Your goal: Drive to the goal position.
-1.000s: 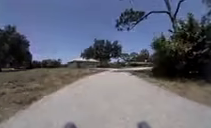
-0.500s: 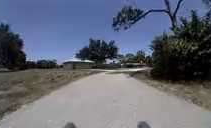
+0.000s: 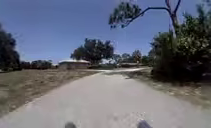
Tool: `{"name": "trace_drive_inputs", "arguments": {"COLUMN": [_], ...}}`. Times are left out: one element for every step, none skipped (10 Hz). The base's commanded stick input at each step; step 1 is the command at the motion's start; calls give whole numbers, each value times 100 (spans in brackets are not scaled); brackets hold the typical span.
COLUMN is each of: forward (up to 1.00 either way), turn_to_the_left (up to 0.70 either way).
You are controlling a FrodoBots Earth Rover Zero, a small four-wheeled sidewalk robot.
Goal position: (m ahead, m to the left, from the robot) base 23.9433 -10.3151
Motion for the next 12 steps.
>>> {"name": "trace_drive_inputs", "arguments": {"forward": [100, 100, 100, 100, 100, 100, 100, 100, 100, 100, 100, 100], "turn_to_the_left": [0, 0, 0, 0, 0, 0, 0, 0, 0, 0, 0, 0]}}
